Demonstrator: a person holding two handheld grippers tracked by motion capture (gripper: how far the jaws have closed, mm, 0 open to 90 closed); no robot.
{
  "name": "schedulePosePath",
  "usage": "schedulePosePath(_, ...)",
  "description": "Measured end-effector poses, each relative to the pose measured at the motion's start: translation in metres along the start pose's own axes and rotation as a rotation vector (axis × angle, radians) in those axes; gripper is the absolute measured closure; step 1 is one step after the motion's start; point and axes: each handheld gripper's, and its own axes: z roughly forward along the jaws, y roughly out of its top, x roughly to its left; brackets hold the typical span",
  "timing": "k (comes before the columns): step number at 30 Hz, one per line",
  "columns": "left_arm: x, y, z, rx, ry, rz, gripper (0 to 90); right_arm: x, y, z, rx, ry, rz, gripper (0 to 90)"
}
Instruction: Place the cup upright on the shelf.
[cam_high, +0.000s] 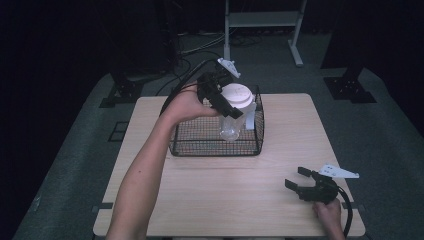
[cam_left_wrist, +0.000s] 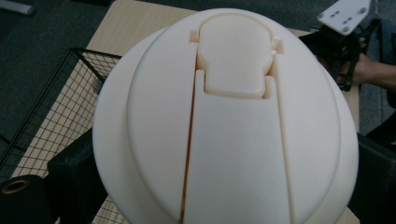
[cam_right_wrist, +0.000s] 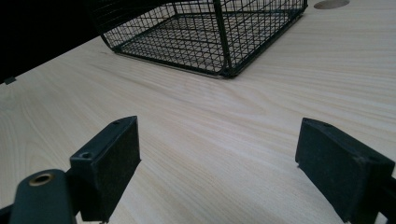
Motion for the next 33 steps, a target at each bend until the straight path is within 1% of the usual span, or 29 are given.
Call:
schedulePosePath(1,0.002,0.0,0.002,0.011,0.007,0.003,5.2,0.0,0.0,0.0,0.002,0.001,0.004,12.9)
schedulePosePath(5,0.011,-0.001,0.01,0.013,0.018,-0.015,5.2,0.001,0.0,0.0,0.002,0.002,0.008,12.9)
schedulePosePath(6,0.013,-0.001,0.013,0.008,0.018,-0.029,5.3,0.0,0.0,0.0,0.0,0.001,0.003,12.9)
schedulePosePath(11,0.025,-0.002,0.018,0.002,0.032,-0.054,5.2,0.0,0.0,0.0,-0.003,0.0,0.004,12.9)
schedulePosePath(13,0.032,-0.004,0.021,0.001,0.035,-0.074,5.2,-0.001,0.0,0.0,-0.007,-0.002,-0.002,12.9)
schedulePosePath(14,0.034,-0.005,0.022,-0.007,0.036,-0.086,5.2,-0.001,0.0,0.0,-0.007,-0.002,-0.002,12.9)
schedulePosePath(17,0.041,-0.007,0.025,-0.001,0.051,-0.101,5.2,-0.001,0.0,0.0,-0.008,0.0,-0.001,12.9)
schedulePosePath(22,0.049,-0.01,0.033,0.017,0.064,-0.128,5.3,-0.001,0.0,-0.001,-0.005,0.003,-0.001,12.9)
schedulePosePath(27,0.055,-0.015,0.041,0.035,0.078,-0.139,5.3,-0.001,0.0,-0.001,-0.006,0.004,-0.001,12.9)
schedulePosePath(31,0.061,-0.024,0.049,0.033,0.081,-0.176,5.3,-0.001,0.0,-0.001,-0.005,0.005,0.003,12.9)
schedulePosePath(33,0.064,-0.029,0.055,0.048,0.083,-0.187,5.3,-0.001,0.0,-0.001,-0.009,0.003,-0.002,12.9)
